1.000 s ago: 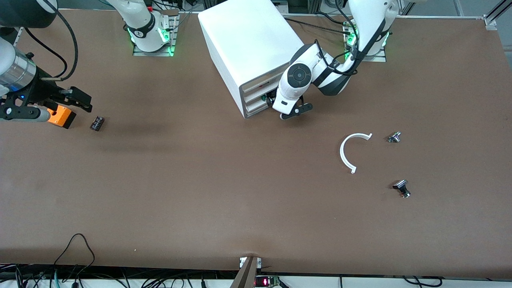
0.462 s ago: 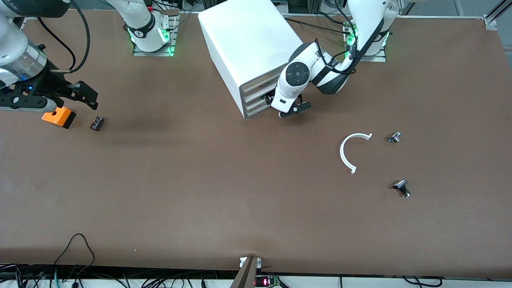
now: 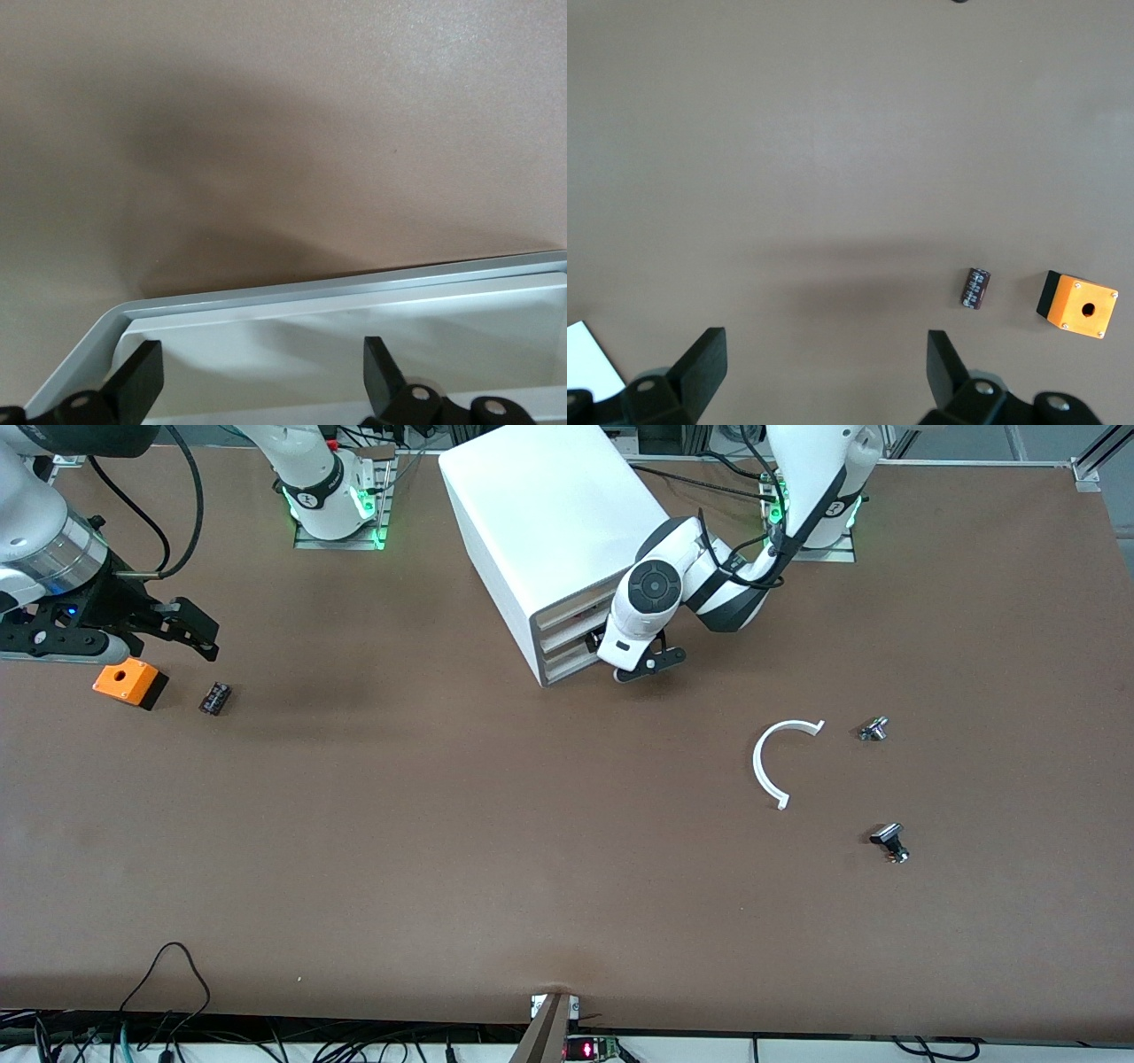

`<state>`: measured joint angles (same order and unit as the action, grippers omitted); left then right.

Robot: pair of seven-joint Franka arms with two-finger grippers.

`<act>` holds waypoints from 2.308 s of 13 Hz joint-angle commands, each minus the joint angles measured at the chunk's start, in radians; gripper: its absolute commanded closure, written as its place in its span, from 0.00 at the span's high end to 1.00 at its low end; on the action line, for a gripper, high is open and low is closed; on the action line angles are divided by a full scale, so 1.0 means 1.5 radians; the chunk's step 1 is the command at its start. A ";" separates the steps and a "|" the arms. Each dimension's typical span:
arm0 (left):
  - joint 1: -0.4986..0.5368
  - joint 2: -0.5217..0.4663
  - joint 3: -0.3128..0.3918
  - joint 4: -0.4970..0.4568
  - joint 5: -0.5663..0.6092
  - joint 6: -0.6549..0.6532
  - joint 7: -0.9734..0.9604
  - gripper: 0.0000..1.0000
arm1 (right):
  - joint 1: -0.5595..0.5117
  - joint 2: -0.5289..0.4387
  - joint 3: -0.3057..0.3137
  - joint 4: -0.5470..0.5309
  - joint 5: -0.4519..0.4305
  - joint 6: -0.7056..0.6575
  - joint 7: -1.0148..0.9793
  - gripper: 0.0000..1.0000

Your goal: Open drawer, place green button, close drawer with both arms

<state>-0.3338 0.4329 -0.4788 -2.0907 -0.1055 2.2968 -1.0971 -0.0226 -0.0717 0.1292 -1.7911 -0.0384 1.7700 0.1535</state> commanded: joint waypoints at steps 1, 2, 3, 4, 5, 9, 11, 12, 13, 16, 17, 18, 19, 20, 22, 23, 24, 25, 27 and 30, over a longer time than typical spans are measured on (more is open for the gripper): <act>-0.003 -0.002 -0.007 -0.005 -0.019 -0.006 0.006 0.99 | 0.011 -0.013 -0.009 -0.015 0.002 0.011 0.012 1.00; -0.001 -0.003 -0.007 -0.004 -0.019 -0.006 0.008 0.99 | 0.011 -0.013 -0.009 -0.016 0.007 0.014 0.018 1.00; 0.003 -0.005 -0.007 -0.002 -0.018 -0.006 0.007 0.99 | 0.012 -0.012 -0.010 -0.016 0.014 0.017 0.027 1.00; 0.006 -0.008 -0.006 0.000 -0.017 -0.007 0.009 0.99 | 0.013 -0.012 -0.010 -0.017 0.015 0.018 0.032 1.00; 0.008 -0.014 -0.005 0.002 -0.012 -0.008 0.010 0.99 | 0.016 -0.013 -0.011 -0.016 0.015 0.018 0.031 1.00; 0.080 -0.070 0.000 0.024 -0.005 -0.062 0.079 0.99 | 0.025 -0.013 -0.013 -0.015 0.012 0.019 0.030 1.00; 0.145 -0.075 0.000 0.106 -0.005 -0.200 0.189 0.99 | 0.025 -0.013 -0.013 -0.015 0.012 0.019 0.030 1.00; 0.173 -0.075 0.001 0.145 -0.005 -0.270 0.222 0.99 | 0.024 -0.011 -0.013 -0.015 0.012 0.019 0.030 1.00; 0.204 -0.075 0.001 0.186 -0.001 -0.329 0.255 0.99 | 0.022 -0.007 -0.013 -0.012 0.011 0.020 0.027 1.00; 0.274 -0.076 0.000 0.264 0.090 -0.454 0.389 0.99 | 0.023 0.017 -0.014 0.011 0.008 0.026 0.021 1.00; 0.290 -0.077 0.000 0.295 0.095 -0.490 0.429 0.99 | 0.023 0.016 -0.014 0.011 0.008 0.026 0.021 1.00; 0.305 -0.076 0.001 0.336 0.110 -0.524 0.465 0.99 | 0.023 0.016 -0.014 0.010 0.008 0.025 0.021 1.00; 0.315 -0.076 0.000 0.372 0.134 -0.542 0.494 0.99 | 0.023 0.015 -0.014 0.010 0.008 0.022 0.021 1.00; 0.324 -0.077 0.001 0.393 0.149 -0.548 0.505 0.99 | 0.023 0.013 -0.020 0.007 0.010 0.019 0.020 1.00; 0.346 -0.099 -0.001 0.435 0.166 -0.580 0.567 0.99 | 0.026 0.011 -0.031 0.003 0.010 0.013 0.021 1.00; 0.356 -0.111 0.000 0.450 0.166 -0.591 0.612 0.99 | 0.033 0.010 -0.033 0.003 0.010 0.013 0.021 1.00; 0.376 -0.123 -0.003 0.455 0.166 -0.594 0.655 0.99 | 0.034 0.010 -0.036 0.003 0.010 0.013 0.022 1.00; 0.389 -0.136 -0.001 0.456 0.166 -0.595 0.694 0.99 | 0.034 0.010 -0.036 0.003 0.010 0.013 0.021 1.00; 0.410 -0.159 0.030 0.451 0.145 -0.580 0.788 0.99 | 0.034 0.011 -0.036 0.004 0.008 0.014 0.020 1.00; 0.300 -0.204 0.229 0.392 0.034 -0.509 0.880 0.99 | 0.034 0.012 -0.035 0.006 0.007 0.016 0.020 1.00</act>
<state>0.2298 0.1937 -0.3040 -1.4175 0.0130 1.4849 0.1326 0.0161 -0.0520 0.0885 -1.7918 -0.0293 1.8019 0.1881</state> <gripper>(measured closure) 0.004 0.000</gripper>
